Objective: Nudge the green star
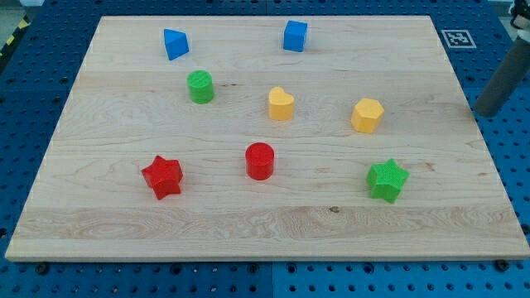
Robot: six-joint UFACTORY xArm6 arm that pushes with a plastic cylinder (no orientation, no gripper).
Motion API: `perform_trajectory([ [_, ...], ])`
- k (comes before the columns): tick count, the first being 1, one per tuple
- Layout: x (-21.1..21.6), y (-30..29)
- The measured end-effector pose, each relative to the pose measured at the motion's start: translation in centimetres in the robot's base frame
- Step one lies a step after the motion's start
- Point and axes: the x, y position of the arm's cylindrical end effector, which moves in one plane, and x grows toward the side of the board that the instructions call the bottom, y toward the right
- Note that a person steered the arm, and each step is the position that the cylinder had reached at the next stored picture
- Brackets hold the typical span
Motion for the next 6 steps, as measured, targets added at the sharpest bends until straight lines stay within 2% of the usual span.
perform_trajectory([
  [2,0.6,-0.1],
  [3,3.8,-0.4],
  [6,7.7,-8.6],
])
